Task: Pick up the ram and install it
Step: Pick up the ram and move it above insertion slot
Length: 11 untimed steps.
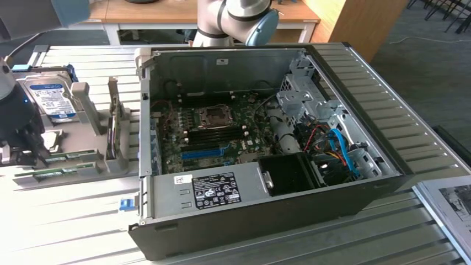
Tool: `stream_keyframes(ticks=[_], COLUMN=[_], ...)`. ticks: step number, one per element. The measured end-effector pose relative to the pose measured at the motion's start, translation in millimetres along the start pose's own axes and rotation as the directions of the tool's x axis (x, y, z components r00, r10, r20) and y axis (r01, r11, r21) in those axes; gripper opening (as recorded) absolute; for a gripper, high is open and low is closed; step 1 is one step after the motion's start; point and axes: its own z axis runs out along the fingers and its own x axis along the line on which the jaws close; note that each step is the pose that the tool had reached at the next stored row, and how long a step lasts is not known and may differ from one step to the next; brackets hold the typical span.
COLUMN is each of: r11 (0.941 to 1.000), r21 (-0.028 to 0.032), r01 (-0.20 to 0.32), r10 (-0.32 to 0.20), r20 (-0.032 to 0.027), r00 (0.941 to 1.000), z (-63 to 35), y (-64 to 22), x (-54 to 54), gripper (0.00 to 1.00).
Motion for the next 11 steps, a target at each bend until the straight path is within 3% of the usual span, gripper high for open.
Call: stream_keyframes(ticks=[11], r11=[1.0000], r21=[0.0001], r01=[0.000], r10=[0.000], r20=[0.0000], r00=[1.0000], z=[1.9], y=[-0.1], x=[0.6], gripper=[0.31])
